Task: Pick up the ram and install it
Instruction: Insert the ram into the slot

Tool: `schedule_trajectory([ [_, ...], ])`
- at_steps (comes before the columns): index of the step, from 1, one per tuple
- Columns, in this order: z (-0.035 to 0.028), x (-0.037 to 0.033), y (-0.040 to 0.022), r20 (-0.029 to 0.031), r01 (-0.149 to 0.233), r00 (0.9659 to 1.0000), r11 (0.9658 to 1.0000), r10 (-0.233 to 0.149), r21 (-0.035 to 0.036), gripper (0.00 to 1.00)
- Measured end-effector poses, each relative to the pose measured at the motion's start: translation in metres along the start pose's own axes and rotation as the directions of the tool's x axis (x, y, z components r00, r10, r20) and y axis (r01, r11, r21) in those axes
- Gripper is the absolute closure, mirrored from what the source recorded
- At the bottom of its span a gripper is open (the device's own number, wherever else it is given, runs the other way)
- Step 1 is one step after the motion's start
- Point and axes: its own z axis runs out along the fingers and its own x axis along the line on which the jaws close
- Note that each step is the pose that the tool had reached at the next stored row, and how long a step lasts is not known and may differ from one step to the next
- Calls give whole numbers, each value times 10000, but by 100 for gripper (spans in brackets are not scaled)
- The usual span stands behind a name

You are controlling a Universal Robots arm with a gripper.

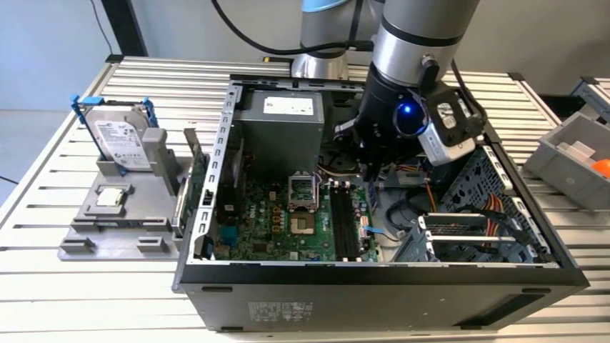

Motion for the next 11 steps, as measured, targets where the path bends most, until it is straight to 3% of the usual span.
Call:
schedule_trajectory([
  [6,26,0,-17,-1,2,10000,10000,-2,3,100],
  [11,87,0,-35,-1,4,10000,10000,-4,4,100],
])
